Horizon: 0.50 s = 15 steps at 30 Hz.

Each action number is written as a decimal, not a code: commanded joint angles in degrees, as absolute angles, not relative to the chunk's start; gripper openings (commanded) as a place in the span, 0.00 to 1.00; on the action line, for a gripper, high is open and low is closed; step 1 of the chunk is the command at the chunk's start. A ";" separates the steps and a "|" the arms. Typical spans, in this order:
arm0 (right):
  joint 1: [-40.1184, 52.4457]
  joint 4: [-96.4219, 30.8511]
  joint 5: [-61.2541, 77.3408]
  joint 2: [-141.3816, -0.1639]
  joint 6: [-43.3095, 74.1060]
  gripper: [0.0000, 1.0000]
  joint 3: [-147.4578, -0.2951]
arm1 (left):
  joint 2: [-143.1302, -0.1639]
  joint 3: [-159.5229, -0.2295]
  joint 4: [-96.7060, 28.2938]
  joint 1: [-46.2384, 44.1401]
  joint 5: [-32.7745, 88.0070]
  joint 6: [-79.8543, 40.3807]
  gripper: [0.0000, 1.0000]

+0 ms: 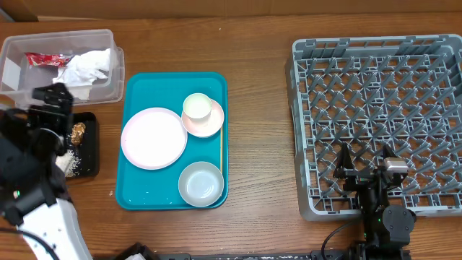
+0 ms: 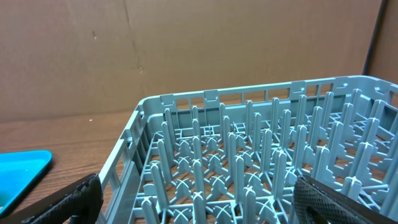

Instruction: Sort waste into correct bins and load items into the dishwasher

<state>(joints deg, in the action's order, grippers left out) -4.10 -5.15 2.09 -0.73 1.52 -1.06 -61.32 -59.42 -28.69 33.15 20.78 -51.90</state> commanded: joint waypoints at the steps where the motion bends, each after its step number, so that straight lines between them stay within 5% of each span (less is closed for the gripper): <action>1: -4.21 -4.78 1.54 -0.16 1.50 1.00 -0.45 | -58.54 -60.14 -35.70 32.56 44.49 -45.54 1.00; 9: -4.21 -4.78 1.54 -0.16 1.48 1.00 -0.45 | -58.48 -60.12 -44.36 24.23 52.42 -25.17 1.00; 15: -4.21 -4.78 1.54 -0.16 1.48 1.00 -0.45 | -58.67 -60.14 -44.93 22.61 30.13 -31.14 1.00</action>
<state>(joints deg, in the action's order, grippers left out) -4.10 -5.13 2.07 -0.73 1.48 -1.06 -58.76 -59.66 -44.40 22.48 44.05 -29.80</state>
